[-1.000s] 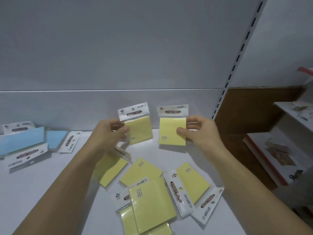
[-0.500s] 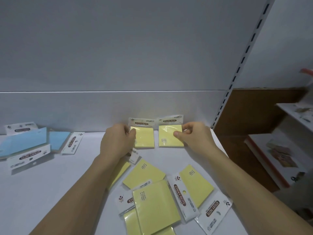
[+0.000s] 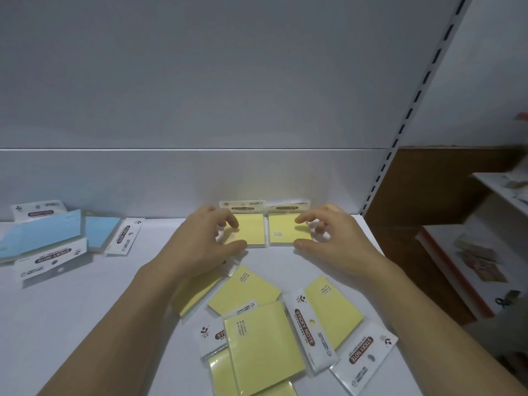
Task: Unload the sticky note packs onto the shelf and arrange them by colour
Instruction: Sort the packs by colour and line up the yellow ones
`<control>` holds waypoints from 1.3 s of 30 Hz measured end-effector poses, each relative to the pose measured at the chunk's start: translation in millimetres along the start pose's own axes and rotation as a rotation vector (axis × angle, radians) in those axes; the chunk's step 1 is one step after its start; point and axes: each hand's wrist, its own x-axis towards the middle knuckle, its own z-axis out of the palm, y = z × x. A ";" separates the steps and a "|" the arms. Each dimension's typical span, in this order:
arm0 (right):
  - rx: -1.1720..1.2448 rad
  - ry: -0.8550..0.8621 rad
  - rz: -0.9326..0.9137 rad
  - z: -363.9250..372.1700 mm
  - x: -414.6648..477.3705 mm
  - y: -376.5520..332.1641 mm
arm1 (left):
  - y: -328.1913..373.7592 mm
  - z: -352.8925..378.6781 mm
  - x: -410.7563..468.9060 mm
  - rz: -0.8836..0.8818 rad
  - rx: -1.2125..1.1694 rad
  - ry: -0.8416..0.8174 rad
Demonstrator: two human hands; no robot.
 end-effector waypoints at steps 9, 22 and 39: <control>-0.106 -0.033 -0.054 3.7 4.1 0.9 | -1.4 4.4 0.1 0.012 -0.022 -0.012; -0.314 -0.258 -0.178 -39.9 -19.4 -59.1 | 30.6 -40.0 -15.8 0.167 0.034 -0.033; -0.305 -0.433 -0.128 60.3 -3.4 -119.1 | -25.4 -51.3 -45.5 0.008 -0.010 -0.137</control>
